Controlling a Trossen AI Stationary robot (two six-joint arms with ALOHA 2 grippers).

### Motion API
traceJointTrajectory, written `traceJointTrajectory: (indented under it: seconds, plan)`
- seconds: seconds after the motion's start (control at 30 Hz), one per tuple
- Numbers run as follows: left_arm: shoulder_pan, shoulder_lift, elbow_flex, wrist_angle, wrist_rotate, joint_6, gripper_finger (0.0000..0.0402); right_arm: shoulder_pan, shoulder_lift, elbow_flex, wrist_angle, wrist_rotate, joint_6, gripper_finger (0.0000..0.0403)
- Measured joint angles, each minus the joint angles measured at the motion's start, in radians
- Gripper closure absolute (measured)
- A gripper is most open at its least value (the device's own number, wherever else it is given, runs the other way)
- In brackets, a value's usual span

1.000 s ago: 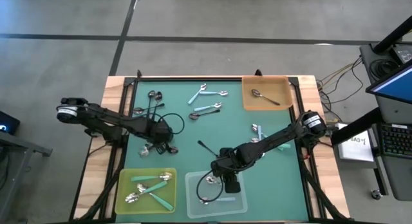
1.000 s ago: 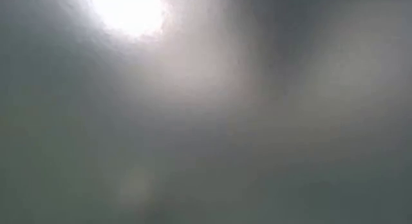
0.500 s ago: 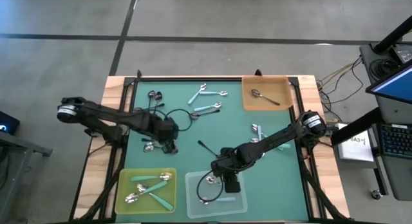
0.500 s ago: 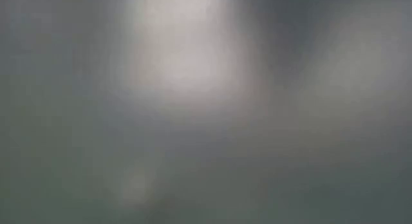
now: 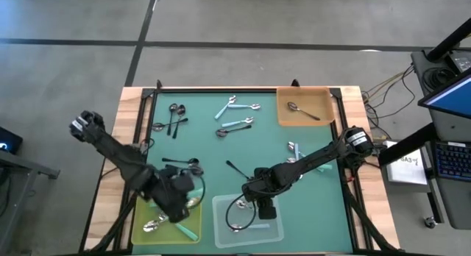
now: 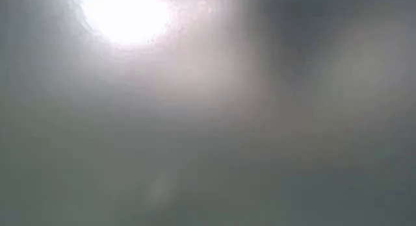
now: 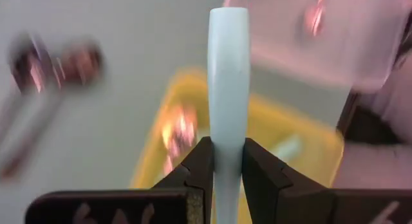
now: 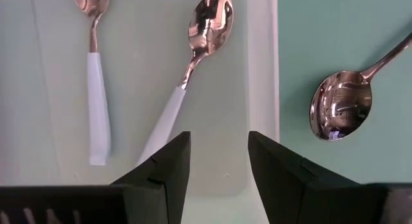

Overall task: Sort silverware by color (type)
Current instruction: Put the green spoon into the yellow bin, then put the blue spoon into the transparent bin

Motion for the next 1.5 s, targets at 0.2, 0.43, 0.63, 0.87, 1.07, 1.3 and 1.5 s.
traceJointTrajectory:
  seconds: [0.2, 0.43, 0.63, 0.87, 1.07, 1.3, 1.5]
  plan:
    - [-0.086, 0.104, -0.016, -0.029, 0.213, -0.096, 0.0361, 0.000, 0.000, 0.006, 0.000, 0.000, 0.022, 0.0255]
    - [-0.095, 0.217, -0.019, -0.068, 0.240, -0.085, 0.0327, 0.000, -0.019, 0.060, -0.036, 0.002, 0.023, 0.0255]
    - [-0.098, 0.246, 0.001, -0.074, 0.256, -0.032, 0.0277, 0.000, -0.066, 0.063, -0.165, 0.149, 0.021, 0.0255]
    - [-0.097, 0.245, 0.045, -0.087, 0.111, 0.056, 0.0235, -0.024, -0.093, 0.057, -0.358, 0.278, 0.063, 0.0256]
    - [-0.081, 0.243, 0.115, -0.257, -0.059, 0.141, 0.0221, -0.067, -0.138, -0.002, -0.449, 0.278, 0.116, 0.0278]
    - [-0.046, 0.241, 0.176, -0.317, -0.175, 0.192, 0.0220, -0.159, -0.270, -0.223, -0.382, 0.278, 0.219, 0.0308]
    - [0.001, 0.237, 0.181, -0.329, -0.195, 0.237, 0.0220, -0.252, -0.414, -0.434, -0.215, 0.256, 0.353, 0.0296]
